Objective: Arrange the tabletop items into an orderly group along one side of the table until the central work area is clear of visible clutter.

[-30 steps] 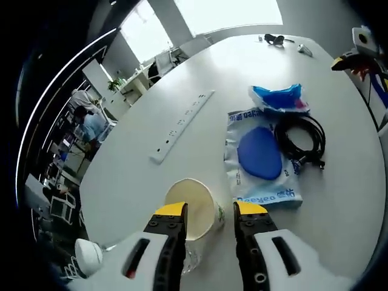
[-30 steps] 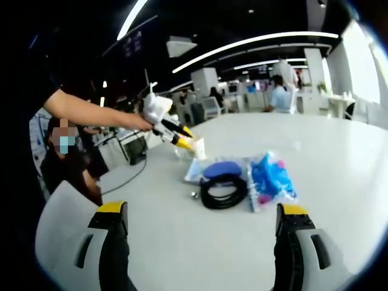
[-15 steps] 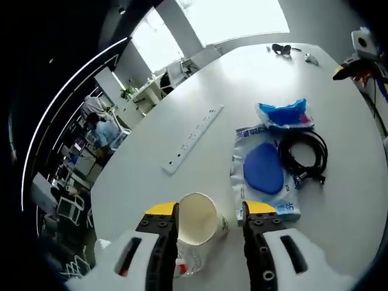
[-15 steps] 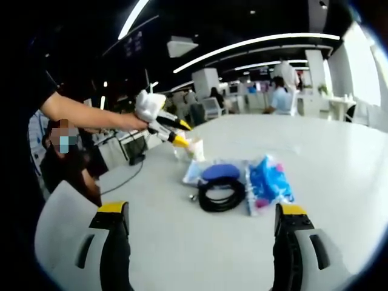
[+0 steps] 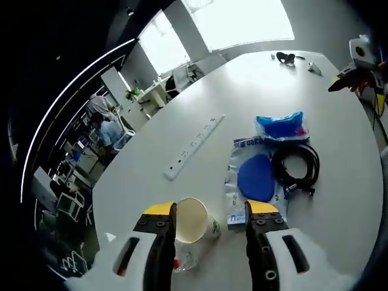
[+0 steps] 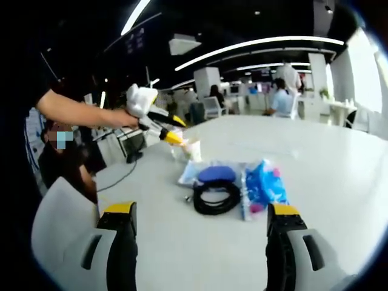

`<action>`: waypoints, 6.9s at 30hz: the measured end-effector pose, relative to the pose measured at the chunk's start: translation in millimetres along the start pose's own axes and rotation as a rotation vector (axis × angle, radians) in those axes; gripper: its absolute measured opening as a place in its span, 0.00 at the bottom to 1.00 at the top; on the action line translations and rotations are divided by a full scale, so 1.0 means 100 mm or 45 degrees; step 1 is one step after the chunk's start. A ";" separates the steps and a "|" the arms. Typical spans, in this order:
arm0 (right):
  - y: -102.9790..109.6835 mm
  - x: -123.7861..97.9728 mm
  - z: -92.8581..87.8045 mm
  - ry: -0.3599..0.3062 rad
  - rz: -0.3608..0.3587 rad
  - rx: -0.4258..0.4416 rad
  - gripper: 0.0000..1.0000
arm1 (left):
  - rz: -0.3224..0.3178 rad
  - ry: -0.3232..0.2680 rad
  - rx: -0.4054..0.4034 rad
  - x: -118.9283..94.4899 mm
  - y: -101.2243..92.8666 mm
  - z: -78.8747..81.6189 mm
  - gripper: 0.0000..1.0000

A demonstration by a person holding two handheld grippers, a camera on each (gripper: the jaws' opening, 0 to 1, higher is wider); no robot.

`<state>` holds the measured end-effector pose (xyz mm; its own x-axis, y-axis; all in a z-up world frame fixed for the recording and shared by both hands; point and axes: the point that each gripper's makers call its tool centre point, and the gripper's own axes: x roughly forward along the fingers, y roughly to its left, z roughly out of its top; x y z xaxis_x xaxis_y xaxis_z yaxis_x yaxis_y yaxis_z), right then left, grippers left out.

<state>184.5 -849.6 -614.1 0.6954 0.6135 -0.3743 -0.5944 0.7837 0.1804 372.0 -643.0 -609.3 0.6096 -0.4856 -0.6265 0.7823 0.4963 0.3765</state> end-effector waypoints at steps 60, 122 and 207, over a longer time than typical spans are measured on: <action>-0.64 0.84 0.03 0.153 -0.158 -0.066 0.58 | -0.014 -0.043 -0.360 -0.36 -0.73 -0.18 0.81; -0.93 1.06 -0.70 0.518 -0.400 -0.072 0.53 | 0.008 -0.031 -0.508 -0.85 -0.86 -0.45 0.98; -0.74 0.06 -0.66 0.364 -0.413 0.012 0.64 | -0.023 -0.035 -0.591 -0.45 -1.24 -0.37 0.88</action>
<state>205.5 -910.3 -689.7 0.7049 0.2844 -0.6498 -0.3587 0.9333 0.0194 242.4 -656.1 -653.1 0.6045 -0.5132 -0.6092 0.6568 0.7539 0.0167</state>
